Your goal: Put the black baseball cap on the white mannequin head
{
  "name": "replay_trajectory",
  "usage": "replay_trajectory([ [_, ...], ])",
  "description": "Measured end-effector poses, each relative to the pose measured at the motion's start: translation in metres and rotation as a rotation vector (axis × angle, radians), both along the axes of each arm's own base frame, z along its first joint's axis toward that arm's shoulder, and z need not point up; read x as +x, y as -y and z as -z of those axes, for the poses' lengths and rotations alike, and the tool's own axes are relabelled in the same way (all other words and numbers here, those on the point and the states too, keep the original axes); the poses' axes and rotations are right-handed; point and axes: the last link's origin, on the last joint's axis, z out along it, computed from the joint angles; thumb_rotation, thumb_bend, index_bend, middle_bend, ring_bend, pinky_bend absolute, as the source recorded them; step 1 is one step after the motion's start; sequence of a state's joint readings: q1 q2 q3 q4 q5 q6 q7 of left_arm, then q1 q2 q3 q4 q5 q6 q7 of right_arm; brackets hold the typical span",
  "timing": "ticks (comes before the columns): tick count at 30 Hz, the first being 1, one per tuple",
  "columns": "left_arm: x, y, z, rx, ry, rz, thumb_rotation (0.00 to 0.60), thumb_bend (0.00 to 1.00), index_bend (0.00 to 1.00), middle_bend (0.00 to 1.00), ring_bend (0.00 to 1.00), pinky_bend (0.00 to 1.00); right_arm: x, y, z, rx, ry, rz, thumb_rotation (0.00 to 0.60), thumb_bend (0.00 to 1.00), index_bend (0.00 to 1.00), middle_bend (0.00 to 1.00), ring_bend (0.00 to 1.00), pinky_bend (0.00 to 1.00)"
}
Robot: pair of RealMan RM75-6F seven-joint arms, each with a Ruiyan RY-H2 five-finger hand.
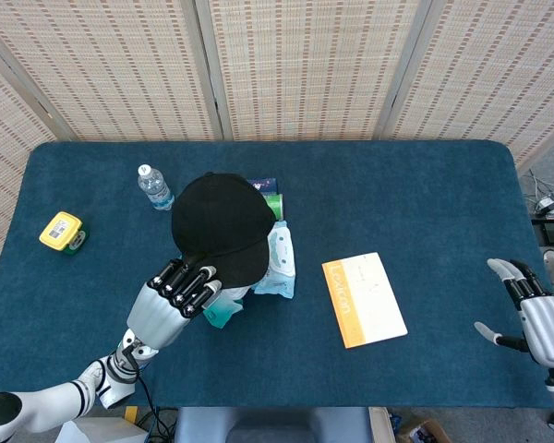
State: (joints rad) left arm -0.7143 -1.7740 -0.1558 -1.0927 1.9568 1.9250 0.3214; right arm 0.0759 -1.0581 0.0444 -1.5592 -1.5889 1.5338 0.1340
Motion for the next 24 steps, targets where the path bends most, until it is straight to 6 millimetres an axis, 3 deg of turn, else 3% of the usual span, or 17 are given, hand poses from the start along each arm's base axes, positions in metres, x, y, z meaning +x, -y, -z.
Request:
replay_trajectory([
  [14,-0.006,0.009,0.031,-0.031,-0.084,-0.049,0.600,0.43,0.85,0.55,0.35,0.59,-0.001,-0.001,-0.003,-0.004,0.008,-0.002,0.600,0.00,0.04,0.18,0.12,0.46],
  [24,-0.022,0.024,0.042,-0.019,-0.146,-0.152,0.600,0.43,0.73,0.52,0.33,0.59,-0.001,0.000,-0.002,-0.004,0.006,-0.001,0.600,0.00,0.04,0.18,0.12,0.46],
])
